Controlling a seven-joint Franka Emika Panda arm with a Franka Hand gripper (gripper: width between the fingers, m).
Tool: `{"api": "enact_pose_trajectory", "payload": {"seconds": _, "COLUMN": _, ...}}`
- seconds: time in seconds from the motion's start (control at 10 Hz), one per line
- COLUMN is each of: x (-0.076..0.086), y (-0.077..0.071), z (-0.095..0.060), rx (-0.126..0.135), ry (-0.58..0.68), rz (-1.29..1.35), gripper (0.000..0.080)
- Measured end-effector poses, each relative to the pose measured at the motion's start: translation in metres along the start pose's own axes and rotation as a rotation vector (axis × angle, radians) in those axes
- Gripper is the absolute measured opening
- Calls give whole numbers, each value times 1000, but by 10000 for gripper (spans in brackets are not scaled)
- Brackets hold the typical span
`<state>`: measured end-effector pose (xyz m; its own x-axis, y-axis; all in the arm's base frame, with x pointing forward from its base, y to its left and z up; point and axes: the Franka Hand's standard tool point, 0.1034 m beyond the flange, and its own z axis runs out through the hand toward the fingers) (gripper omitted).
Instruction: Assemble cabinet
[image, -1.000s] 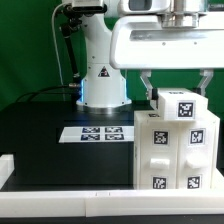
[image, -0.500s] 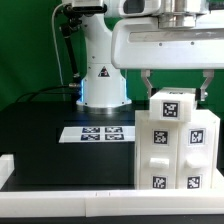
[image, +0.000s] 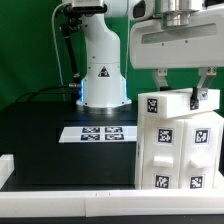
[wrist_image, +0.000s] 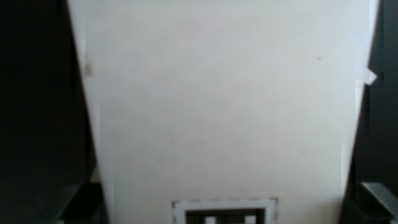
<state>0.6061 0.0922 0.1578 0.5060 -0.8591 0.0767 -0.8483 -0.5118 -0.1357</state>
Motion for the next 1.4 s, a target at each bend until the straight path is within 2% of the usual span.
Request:
{"api": "enact_pose_trajectory", "payload": {"seconds": 0.5, "x": 2, "y": 1, "z": 1, "rx": 11, "ry": -39, "rz": 334, "gripper": 558}}
{"api": "enact_pose_trajectory", "payload": {"seconds": 1.1, "x": 3, "y": 2, "z": 3, "rx": 15, "ry": -123, "rz": 919, "gripper": 558}}
{"api": "enact_pose_trajectory", "payload": {"seconds": 1.4, "x": 3, "y": 2, "z": 3, "rx": 16, "ry": -139, "rz": 974, "gripper": 558}}
